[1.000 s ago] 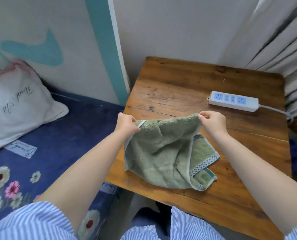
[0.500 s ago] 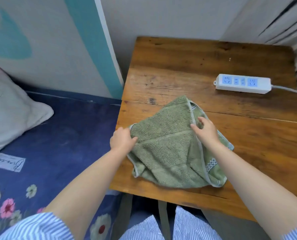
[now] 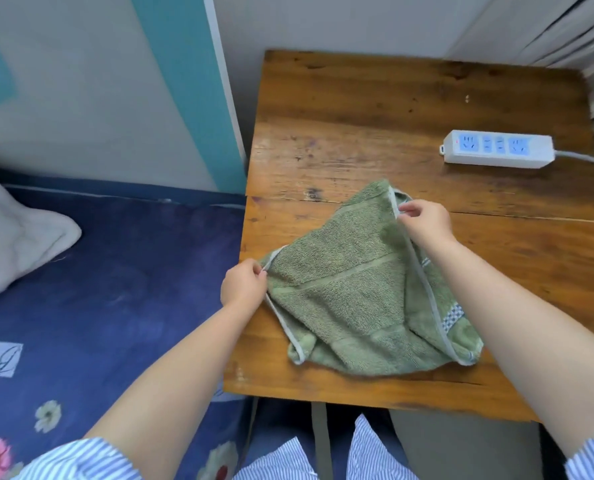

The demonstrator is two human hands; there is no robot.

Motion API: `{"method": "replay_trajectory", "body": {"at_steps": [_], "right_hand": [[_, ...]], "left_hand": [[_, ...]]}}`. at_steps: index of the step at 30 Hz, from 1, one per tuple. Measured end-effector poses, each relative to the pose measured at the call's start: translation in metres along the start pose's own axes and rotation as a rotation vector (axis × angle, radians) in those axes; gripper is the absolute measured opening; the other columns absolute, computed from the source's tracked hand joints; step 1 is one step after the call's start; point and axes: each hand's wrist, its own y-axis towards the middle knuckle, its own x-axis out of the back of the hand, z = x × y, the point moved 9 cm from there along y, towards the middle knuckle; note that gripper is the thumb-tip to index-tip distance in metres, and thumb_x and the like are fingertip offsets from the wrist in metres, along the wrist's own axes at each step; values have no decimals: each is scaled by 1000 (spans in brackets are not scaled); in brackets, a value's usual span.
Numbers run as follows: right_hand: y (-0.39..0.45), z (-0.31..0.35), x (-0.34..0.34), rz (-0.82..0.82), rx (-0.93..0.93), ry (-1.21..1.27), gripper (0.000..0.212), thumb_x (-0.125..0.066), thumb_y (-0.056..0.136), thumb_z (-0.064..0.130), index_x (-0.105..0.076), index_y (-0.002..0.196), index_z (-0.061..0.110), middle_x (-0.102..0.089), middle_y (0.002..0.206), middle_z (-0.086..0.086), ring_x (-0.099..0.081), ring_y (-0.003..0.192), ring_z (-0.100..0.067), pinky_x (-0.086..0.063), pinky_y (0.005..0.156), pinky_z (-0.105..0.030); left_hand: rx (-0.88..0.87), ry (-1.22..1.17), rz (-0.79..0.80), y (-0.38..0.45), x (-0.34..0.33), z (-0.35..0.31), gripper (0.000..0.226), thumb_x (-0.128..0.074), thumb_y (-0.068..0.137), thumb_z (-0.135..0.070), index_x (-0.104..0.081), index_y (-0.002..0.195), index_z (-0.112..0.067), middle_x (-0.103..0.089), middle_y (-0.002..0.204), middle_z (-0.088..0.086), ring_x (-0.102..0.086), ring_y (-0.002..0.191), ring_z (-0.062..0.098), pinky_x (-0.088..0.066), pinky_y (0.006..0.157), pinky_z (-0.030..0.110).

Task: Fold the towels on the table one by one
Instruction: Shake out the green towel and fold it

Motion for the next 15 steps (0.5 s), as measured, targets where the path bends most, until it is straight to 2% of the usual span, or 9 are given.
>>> {"method": "replay_trajectory", "body": {"at_steps": [2,4,6,8,10,12,14,15], "right_hand": [[-2,0,5,42,-62,97,30,-50,83,-1,-63,111,1,-63,110,-13,-57,96,-24,-44,96,-36],[-8,-10,10,80,-200,194,21,-46,83,-2,-64,92,-3,-56,83,-12,-48,69,-18,-48,84,-39],[-17,-23,12,125,-366,259,18,-43,83,-2,-54,69,5,-44,67,-6,-40,59,-15,-45,64,-31],[-28,-26,21,137,-451,278,24,-41,82,0,-45,61,10,-40,63,-5,-40,57,-16,-35,55,-25],[-26,-19,39,75,-439,320,28,-37,82,-3,-40,57,10,-37,60,-7,-39,53,-17,-28,51,-22],[-20,1,63,-16,-372,396,30,-36,81,-7,-40,57,10,-37,59,-8,-45,42,-15,-32,46,-21],[-14,27,93,-114,-293,480,29,-36,80,-9,-41,60,12,-37,59,-7,-45,29,-8,-36,34,-15],[-14,41,110,-152,-264,504,28,-37,80,-9,-40,62,12,-35,59,-6,-42,26,-6,-31,28,-10]], "left_hand": [[47,-208,31,4,8,8,12,-52,90,-16,-54,79,-13,-57,88,4,-50,84,20,-40,70,28],[167,-516,118,4,11,14,20,-51,91,-11,-53,71,-12,-56,85,6,-53,83,22,-46,77,32],[263,-716,233,0,13,11,24,-50,92,-7,-52,69,-14,-54,73,4,-53,70,17,-45,66,27],[314,-766,323,-6,22,2,22,-50,91,-5,-52,70,-12,-54,71,4,-50,64,12,-40,57,20],[339,-779,381,-11,32,-14,17,-50,90,-5,-55,75,-9,-56,73,4,-50,64,12,-38,55,20],[363,-847,407,-13,46,-39,17,-48,91,-5,-55,76,-9,-56,71,3,-48,63,12,-37,54,19],[369,-980,410,-16,66,-74,23,-45,93,-3,-54,72,-9,-60,57,1,-48,62,11,-38,56,19],[354,-1039,393,-18,78,-94,26,-42,93,-2,-53,71,-9,-60,46,0,-49,61,11,-39,57,20]]}}
